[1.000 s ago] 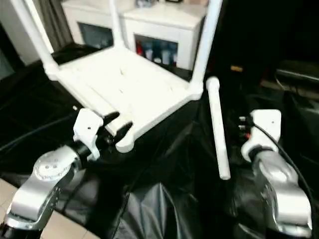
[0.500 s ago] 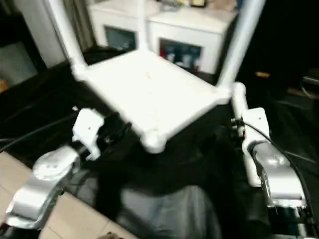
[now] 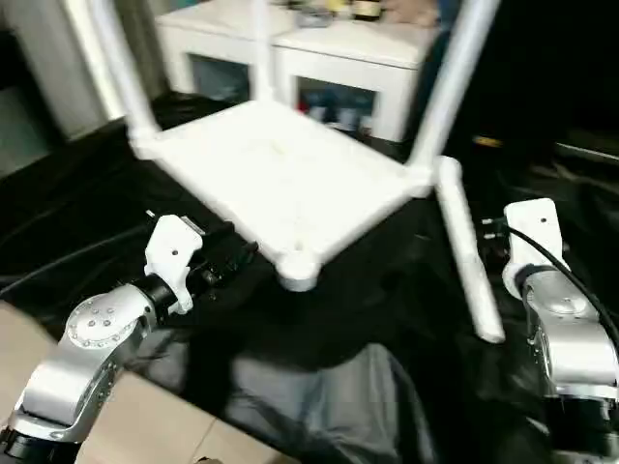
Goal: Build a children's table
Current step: Pick table leg
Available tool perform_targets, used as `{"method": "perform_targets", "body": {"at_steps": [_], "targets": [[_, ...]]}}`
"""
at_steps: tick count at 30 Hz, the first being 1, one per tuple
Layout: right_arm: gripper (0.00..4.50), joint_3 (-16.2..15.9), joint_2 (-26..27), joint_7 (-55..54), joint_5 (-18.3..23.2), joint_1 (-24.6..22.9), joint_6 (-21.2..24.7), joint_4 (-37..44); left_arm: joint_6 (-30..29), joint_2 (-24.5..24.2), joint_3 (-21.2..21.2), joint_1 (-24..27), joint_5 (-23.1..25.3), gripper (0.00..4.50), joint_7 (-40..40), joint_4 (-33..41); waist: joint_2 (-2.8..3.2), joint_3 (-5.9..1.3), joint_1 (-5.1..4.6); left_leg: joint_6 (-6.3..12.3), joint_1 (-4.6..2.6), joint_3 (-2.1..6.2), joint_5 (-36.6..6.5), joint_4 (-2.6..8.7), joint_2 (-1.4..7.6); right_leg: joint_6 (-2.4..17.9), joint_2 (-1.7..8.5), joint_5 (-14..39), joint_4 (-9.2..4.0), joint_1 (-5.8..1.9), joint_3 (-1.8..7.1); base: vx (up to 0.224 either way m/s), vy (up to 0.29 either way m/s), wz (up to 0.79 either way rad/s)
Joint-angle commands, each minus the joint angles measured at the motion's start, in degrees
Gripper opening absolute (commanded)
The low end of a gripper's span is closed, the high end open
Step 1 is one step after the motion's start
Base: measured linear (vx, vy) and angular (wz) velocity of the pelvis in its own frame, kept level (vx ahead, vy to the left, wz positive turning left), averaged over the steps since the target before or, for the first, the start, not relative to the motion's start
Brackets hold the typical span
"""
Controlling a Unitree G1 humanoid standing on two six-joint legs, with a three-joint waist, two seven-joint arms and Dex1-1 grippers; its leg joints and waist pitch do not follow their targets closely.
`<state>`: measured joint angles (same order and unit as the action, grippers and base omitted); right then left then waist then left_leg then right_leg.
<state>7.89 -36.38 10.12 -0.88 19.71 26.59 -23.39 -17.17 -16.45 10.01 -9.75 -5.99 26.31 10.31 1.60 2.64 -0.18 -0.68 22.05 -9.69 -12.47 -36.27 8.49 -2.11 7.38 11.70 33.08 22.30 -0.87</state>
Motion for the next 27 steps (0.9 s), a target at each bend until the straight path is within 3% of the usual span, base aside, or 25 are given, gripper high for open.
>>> {"method": "perform_targets", "body": {"at_steps": [1,2,4,5,6,7,8,12,13,14,15,17,18,19,20,21,24,27], "targets": [[3.42,-1.9,-0.8,1.6,-2.0,1.6,-2.4,-5.2,-0.3,-0.4,0.2,-0.3,-0.8,2.56,1.4,0.5,-1.82,-2.85,-0.28,-2.06,-0.86,1.22,-24.7,6.03,2.18,6.0,0.36,25.0,-4.69,-0.83,-0.54,0.000,0.000,0.00],[3.42,-3.3,-1.5,4.2,-2.9,3.2,-3.1,-10.2,-1.0,-0.7,0.8,0.4,-3.3,2.56,4.2,2.0,-2.40,-2.94,-0.35,-1.08,-0.74,1.02,-23.3,5.85,2.17,6.6,0.42,24.6,-4.56,-0.82,-0.48,0.000,0.000,0.00],[3.42,-3.5,-1.6,4.8,-3.1,3.6,-3.2,-11.3,-1.1,-0.8,1.0,0.5,-3.9,2.56,4.9,2.3,-2.18,-3.02,-0.55,-0.16,-0.23,0.93,-20.9,5.92,2.33,7.9,0.47,22.4,-4.33,-1.16,-0.39,0.000,0.000,0.00],[3.42,-4.4,-1.9,6.0,-3.5,3.7,-3.0,-12.1,-1.8,-1.4,1.7,0.8,-5.6,2.56,7.2,3.6,-2.68,-3.33,-0.39,0.72,0.09,0.87,-18.0,5.85,2.51,8.5,0.52,19.6,-3.85,-1.49,-0.33,0.000,0.000,0.00],[3.42,-4.8,-1.7,7.7,-3.2,3.6,-2.7,-12.1,-4.5,-3.0,2.9,1.5,-9.9,2.56,12.3,6.5,-3.29,-3.12,-0.35,1.58,0.22,0.66,-17.2,5.92,2.68,8.9,0.46,20.2,-3.88,-1.25,-0.32,0.000,0.000,0.00],[3.42,-4.8,-1.7,7.7,-3.2,3.6,-2.7,-12.1,-4.5,-3.0,2.9,1.5,-9.9,2.56,12.3,6.5,-3.10,-3.13,-0.30,1.48,0.11,0.67,-17.5,5.96,2.76,9.0,0.58,21.4,-3.79,-1.23,-0.32,0.000,0.000,0.00],[3.42,-5.2,-1.0,9.4,-2.3,3.6,-2.2,-11.2,-7.3,-4.8,4.0,1.4,-12.8,2.56,16.3,8.7,-3.16,-2.99,-0.41,0.99,-0.01,0.65,-18.8,5.99,2.85,9.1,0.50,23.4,-3.90,-0.90,-0.37,0.000,0.000,0.00],[3.42,-7.2,0.4,15.2,-0.1,4.2,-3.6,-9.0,-10.3,-7.3,4.8,0.1,-14.0,2.56,19.9,9.9,-2.56,-2.95,-0.50,0.00,-0.34,0.44,-19.0,6.09,3.06,10.5,-0.07,18.5,-3.56,-0.59,-0.24,0.000,0.000,0.00],[3.42,-7.3,0.4,15.5,-0.1,4.2,-3.6,-8.7,-10.3,-7.4,4.8,0.1,-14.0,2.56,20.0,9.9,-2.66,-2.97,-0.47,0.13,-0.34,0.38,-18.9,6.07,3.05,10.5,-0.12,18.1,-3.52,-0.69,-0.20,0.000,0.000,0.00],[3.42,-8.3,0.7,18.4,0.9,3.3,-3.1,-5.1,-10.6,-8.3,5.1,-0.4,-13.9,2.56,20.6,9.8,-2.61,-3.08,-0.43,0.22,-0.26,0.40,-17.8,6.10,3.10,10.8,-0.08,16.8,-3.25,-0.90,-0.12,0.000,0.000,0.00],[3.42,-8.9,0.9,20.4,2.2,2.1,-1.4,-1.0,-10.5,-8.6,4.9,-0.6,-13.6,2.56,20.5,9.5,-2.01,-3.12,-0.15,0.44,-0.49,0.37,-16.9,6.07,3.16,11.1,-0.08,15.3,-3.10,-0.92,0.01,0.000,0.000,0.00],[3.42,-9.2,1.1,21.6,3.0,1.2,-0.1,1.7,-10.4,-8.9,4.8,-0.8,-13.4,2.56,20.4,9.2,-2.33,-3.11,-0.19,1.09,-0.31,0.32,-15.2,6.12,3.21,11.6,-0.30,12.4,-2.80,-1.22,0.12,0.000,0.000,0.00],[3.42,-11.1,0.7,24.7,3.9,-0.6,2.7,6.1,-10.2,-9.1,4.6,-1.1,-12.9,2.56,20.0,8.6,-1.98,-3.17,0.29,1.35,-0.69,0.14,-14.8,6.02,3.30,11.8,-0.26,11.6,-2.83,-1.08,0.29,0.000,0.000,0.00],[3.42,-11.1,0.7,24.7,3.9,-0.6,2.7,6.1,-10.2,-9.1,4.6,-1.1,-12.9,2.56,20.0,8.6,-1.98,-3.17,0.29,1.35,-0.69,0.14,-14.8,6.02,3.30,11.8,-0.26,11.6,-2.83,-1.08,0.29,0.053,-0.006,0.03],[3.42,-14.0,-0.2,28.6,4.8,-3.0,4.3,10.6,-10.1,-9.4,4.5,-1.3,-12.6,2.56,19.8,8.3,-1.97,-3.25,0.58,1.69,-0.72,0.06,-14.0,5.89,3.26,12.5,-0.47,10.0,-2.61,-1.05,0.40,0.058,-0.011,0.06],[3.42,-14.6,-0.2,29.5,5.8,-3.9,5.0,12.8,-9.3,-9.3,4.4,-1.5,-12.0,2.56,19.5,7.8,-1.95,-3.36,1.08,2.20,-1.09,-0.10,-12.6,5.70,3.35,12.8,-0.53,7.6,-2.47,-0.99,0.58,0.058,-0.011,0.06],[3.42,-13.0,1.9,29.6,9.4,-4.2,7.2,16.7,-8.9,-9.2,3.8,-2.1,-11.6,2.56,19.3,6.8,-1.95,-3.71,1.64,3.49,-0.70,-0.09,-6.8,5.43,3.24,14.4,-0.34,2.2,-1.61,-1.45,0.57,0.019,-0.005,0.02],[3.42,-9.3,4.5,27.8,12.3,-2.4,9.6,17.4,-8.2,-9.3,2.9,-2.4,-11.2,2.56,18.5,6.6,-1.70,-3.36,2.06,2.54,-0.78,-0.17,-8.0,5.71,3.40,14.6,-0.38,4.8,-1.81,-1.32,0.53,0.000,0.000,0.00]]}}
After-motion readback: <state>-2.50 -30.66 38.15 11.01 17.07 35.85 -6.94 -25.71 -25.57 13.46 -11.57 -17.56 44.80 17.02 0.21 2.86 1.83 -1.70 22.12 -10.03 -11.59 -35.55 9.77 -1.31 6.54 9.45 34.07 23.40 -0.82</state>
